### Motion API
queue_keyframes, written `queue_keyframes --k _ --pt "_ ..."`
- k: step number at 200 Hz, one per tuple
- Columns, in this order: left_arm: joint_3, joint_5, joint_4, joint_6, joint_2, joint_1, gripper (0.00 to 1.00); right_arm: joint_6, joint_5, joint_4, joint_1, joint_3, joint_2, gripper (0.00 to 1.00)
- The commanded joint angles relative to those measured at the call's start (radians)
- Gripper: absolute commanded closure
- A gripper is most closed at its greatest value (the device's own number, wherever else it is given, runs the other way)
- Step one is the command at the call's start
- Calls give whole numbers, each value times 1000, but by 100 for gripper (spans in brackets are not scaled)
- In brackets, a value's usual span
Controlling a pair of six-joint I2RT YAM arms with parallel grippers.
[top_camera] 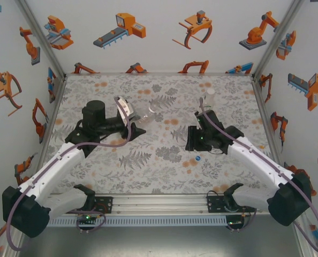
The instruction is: Screw on the bottle caps
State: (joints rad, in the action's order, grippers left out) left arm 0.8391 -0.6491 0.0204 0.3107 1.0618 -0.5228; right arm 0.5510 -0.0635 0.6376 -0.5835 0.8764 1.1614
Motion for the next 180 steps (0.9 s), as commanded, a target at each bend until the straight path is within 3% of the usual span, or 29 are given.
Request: queue_keyframes --k 1,85,180 --pt "-27 -33 -83 -63 -29 -9 100 66 109 -33 -2 -66 4 52" --pt "21 -24 42 8 35 -100 100 104 182 -136 -3 -136 129 52" --pt "36 -18 67 12 66 -124 100 109 208 -168 -1 -203 164 56"
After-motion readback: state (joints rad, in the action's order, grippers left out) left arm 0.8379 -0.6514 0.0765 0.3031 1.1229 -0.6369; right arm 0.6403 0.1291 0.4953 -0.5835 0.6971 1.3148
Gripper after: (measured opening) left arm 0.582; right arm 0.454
